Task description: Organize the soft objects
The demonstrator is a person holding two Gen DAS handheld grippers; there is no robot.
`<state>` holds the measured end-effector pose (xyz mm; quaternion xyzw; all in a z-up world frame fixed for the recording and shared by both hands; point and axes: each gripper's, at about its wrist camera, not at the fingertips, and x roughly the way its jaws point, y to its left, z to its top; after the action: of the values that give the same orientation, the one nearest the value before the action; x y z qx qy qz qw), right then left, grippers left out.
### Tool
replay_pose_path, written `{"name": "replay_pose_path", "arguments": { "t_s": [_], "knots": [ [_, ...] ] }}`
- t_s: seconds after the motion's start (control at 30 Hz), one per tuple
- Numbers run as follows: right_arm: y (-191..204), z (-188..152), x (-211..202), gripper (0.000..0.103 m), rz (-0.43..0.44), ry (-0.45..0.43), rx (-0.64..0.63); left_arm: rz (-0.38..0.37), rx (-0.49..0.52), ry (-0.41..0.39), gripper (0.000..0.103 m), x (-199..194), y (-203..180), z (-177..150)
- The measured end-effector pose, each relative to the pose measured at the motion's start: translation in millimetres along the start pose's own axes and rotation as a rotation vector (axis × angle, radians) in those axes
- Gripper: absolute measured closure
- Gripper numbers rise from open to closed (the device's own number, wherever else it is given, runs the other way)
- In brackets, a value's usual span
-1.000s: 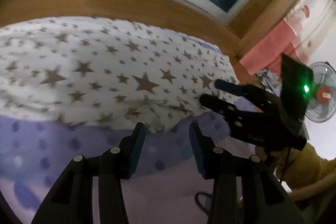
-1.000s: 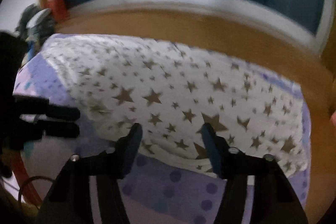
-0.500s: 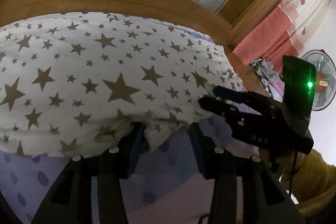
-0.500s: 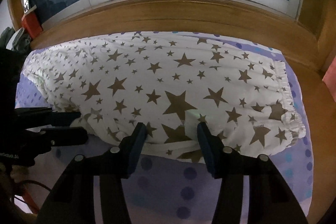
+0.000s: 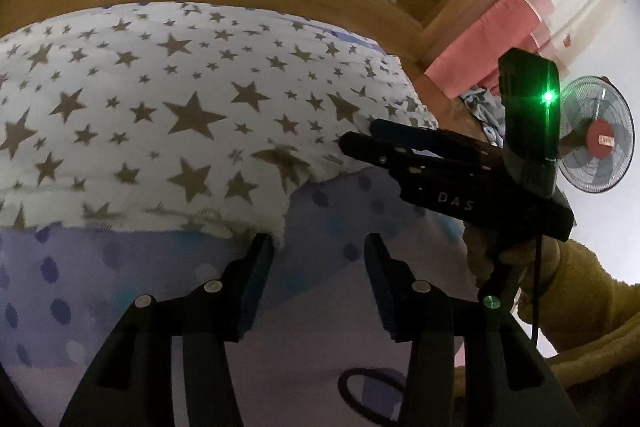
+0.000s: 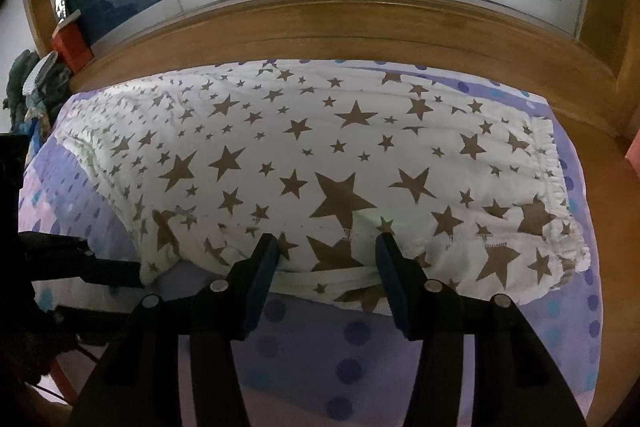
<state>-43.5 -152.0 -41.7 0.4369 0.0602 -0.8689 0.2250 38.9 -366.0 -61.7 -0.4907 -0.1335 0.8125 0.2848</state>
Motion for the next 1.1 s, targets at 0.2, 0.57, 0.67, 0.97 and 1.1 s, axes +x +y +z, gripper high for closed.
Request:
{"name": "replay_pose_path", "arguments": {
  "t_s": [0.2, 0.57, 0.67, 0.97, 1.1],
  "knots": [
    [0.2, -1.4, -0.9, 0.052, 0.008, -0.005, -0.009, 0.029, -0.051, -0.034, 0.056, -7.9, 9.5, 2.1],
    [-9.5, -4.4, -17.9, 0.052, 0.032, -0.004, 0.058, 0.244, 0.093, -0.028, 0.097, 17.9, -7.9, 13.5],
    [-33.5, -9.9, -43.6, 0.051, 0.019, -0.028, 0.158, 0.217, 0.067, -0.026, 0.097, 11.1, -3.0, 10.7],
    [-153.3, -37.0, -51.3, 0.051, 0.183, -0.049, 0.759, 0.226, 0.109, -0.011, 0.097, -5.5, -13.0, 7.1],
    [-156.7, -28.4, -31.8, 0.051, 0.076, -0.013, 0.77, 0.242, 0.128, 0.012, 0.098, -3.7, -17.0, 6.7]
  ]
}}
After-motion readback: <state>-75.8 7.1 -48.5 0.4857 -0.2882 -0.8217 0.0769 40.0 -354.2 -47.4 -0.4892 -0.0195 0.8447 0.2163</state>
